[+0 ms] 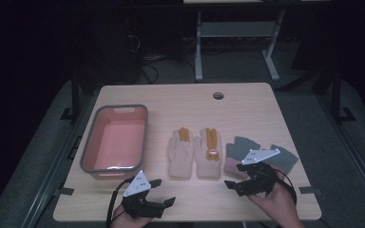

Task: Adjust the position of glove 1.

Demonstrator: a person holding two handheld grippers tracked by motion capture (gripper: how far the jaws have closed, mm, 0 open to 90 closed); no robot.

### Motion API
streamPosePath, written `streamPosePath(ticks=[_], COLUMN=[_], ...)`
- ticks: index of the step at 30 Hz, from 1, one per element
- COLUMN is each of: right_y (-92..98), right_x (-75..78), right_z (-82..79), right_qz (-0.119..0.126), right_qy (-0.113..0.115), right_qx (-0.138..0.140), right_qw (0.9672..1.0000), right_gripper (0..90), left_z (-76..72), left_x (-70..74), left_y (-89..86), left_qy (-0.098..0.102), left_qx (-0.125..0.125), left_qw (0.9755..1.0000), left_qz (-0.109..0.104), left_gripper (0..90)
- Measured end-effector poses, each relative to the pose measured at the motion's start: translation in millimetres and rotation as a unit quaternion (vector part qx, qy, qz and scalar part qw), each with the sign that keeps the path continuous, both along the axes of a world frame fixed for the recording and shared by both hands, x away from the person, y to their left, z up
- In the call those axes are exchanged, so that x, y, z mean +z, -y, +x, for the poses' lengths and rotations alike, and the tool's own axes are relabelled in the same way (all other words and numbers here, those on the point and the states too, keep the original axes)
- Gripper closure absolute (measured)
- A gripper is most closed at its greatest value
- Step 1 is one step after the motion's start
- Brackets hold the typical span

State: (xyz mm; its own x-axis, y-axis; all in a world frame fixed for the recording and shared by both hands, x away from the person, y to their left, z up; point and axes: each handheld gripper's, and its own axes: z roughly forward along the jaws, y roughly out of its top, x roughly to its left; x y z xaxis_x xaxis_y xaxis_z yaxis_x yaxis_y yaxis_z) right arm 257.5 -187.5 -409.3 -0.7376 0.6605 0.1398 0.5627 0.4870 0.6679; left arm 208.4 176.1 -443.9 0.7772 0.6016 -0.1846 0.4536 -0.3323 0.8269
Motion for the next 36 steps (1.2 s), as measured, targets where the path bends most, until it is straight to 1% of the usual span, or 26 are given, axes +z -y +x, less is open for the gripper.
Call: streamPosePath(ticks=[1, 2, 4, 5, 7, 8, 10, 11, 12, 13, 14, 15, 16, 17, 22, 23, 24, 26, 28, 29, 30, 31, 32, 33, 35, 36], right_y=[-3.5, -5.5, -10.2, -10.2, -17.2, -17.2, -24.6, -24.6, -27.3, -32.9, -35.7, -35.7, -41.0, -43.7, -57.4, -57.4, -63.3, -68.6, -71.6, -71.6, -74.2, -74.2, -75.7, -75.7, -76.7, -77.2], right_x=[4.3, 6.5, 11.6, 11.6, 17.5, 17.5, 23.1, 23.1, 25.1, 28.7, 29.9, 29.9, 31.7, 32.2, 33.1, 33.1, 33.8, 33.7, 31.6, 31.6, 27.5, 27.5, 22.8, 22.8, 15.3, 12.2], right_z=[6.2, 9.3, 15.3, 15.3, 25.4, 25.4, 35.2, 35.2, 38.1, 43.1, 46.0, 46.0, 51.5, 54.7, 73.8, 73.8, 80.0, 85.4, 90.8, 90.8, 94.8, 94.8, 97.9, 97.9, 103.0, 105.4], right_qz=[-0.006, -0.011, -0.020, -0.020, -0.027, -0.027, -0.036, -0.036, -0.040, -0.044, -0.047, -0.047, -0.050, -0.052, -0.068, -0.068, -0.078, -0.090, -0.087, -0.087, -0.103, -0.103, -0.114, -0.114, -0.115, -0.122], right_qy=[-0.002, 0.002, 0.000, 0.000, -0.001, -0.001, -0.002, -0.002, 0.000, 0.008, 0.009, 0.009, 0.008, 0.006, -0.008, -0.008, -0.010, -0.010, -0.019, -0.019, -0.025, -0.025, -0.031, -0.031, -0.042, -0.043], right_qx=[0.004, 0.007, 0.010, 0.010, 0.017, 0.017, 0.020, 0.020, 0.023, 0.026, 0.026, 0.026, 0.026, 0.027, 0.037, 0.037, 0.043, 0.048, 0.052, 0.052, 0.051, 0.051, 0.048, 0.048, 0.044, 0.043], right_qw=[1.0000, 0.9999, 0.9998, 0.9998, 0.9995, 0.9995, 0.9991, 0.9991, 0.9990, 0.9987, 0.9985, 0.9985, 0.9984, 0.9982, 0.9970, 0.9970, 0.9960, 0.9947, 0.9947, 0.9947, 0.9930, 0.9930, 0.9918, 0.9918, 0.9916, 0.9906], right_gripper=[24.5, 24.6, 24.7, 24.7, 26.3, 26.3, 26.6, 26.6, 27.4, 30.5, 30.5, 30.5, 31.0, 31.4, 33.0, 33.0, 33.7, 34.4, 35.5, 35.5, 36.4, 36.4, 36.6, 36.6, 38.2, 38.7], left_z=[0.8, 1.3, 1.9, 1.9, 1.3, 1.3, 1.4, 1.4, 1.6, 2.9, 2.6, 2.6, 2.8, 2.9, 4.0, 4.0, 4.5, 4.8, 6.2, 6.2, 6.9, 7.8, 8.2, 8.1, 6.4, 6.2], left_x=[0.5, 0.5, 0.9, 0.9, 1.4, 1.4, 2.1, 2.1, 2.8, 4.2, 4.8, 4.8, 5.5, 5.5, 5.8, 5.8, 5.2, 4.6, 3.8, 3.8, 2.9, 2.2, 1.3, 0.7, 1.6, 2.0], left_y=[-1.5, -2.3, -3.4, -3.4, -2.7, -2.7, -1.9, -1.9, -2.1, -4.3, -4.4, -4.4, -6.3, -7.1, -8.5, -8.5, -7.1, -5.9, -1.6, -1.6, -0.1, 0.3, 0.9, 1.3, 0.8, 0.5], left_qy=[-0.001, 0.000, 0.006, 0.006, 0.002, 0.002, 0.001, 0.001, -0.004, -0.009, -0.008, -0.008, -0.006, -0.005, -0.002, -0.002, -0.003, -0.004, -0.001, -0.001, -0.001, -0.002, -0.004, -0.006, -0.003, -0.002], left_qx=[0.001, 0.000, -0.002, -0.002, -0.001, -0.001, -0.007, -0.007, -0.007, -0.010, -0.007, -0.007, -0.006, -0.004, -0.003, -0.003, -0.004, -0.004, -0.011, -0.011, -0.014, -0.019, -0.021, -0.021, -0.021, -0.021], left_qw=[1.0000, 1.0000, 1.0000, 1.0000, 1.0000, 1.0000, 0.9999, 0.9999, 0.9999, 0.9994, 0.9993, 0.9993, 0.9995, 0.9995, 0.9995, 0.9995, 0.9995, 0.9995, 0.9997, 0.9997, 0.9997, 0.9997, 0.9997, 0.9997, 0.9997, 0.9997], left_qz=[-0.003, -0.003, 0.001, 0.001, -0.008, -0.008, -0.008, -0.008, -0.014, -0.030, -0.035, -0.035, -0.031, -0.032, -0.032, -0.032, -0.031, -0.032, -0.024, -0.024, -0.022, -0.015, -0.013, -0.014, -0.015, -0.015], left_gripper=[21.3, 21.3, 21.3, 21.3, 21.3, 21.3, 21.2, 21.3, 21.3, 21.3, 21.3, 21.2, 21.3, 21.3, 21.3, 21.3, 21.2, 21.3, 21.3, 21.3, 21.3, 21.3, 21.3, 21.3, 21.3, 21.3])
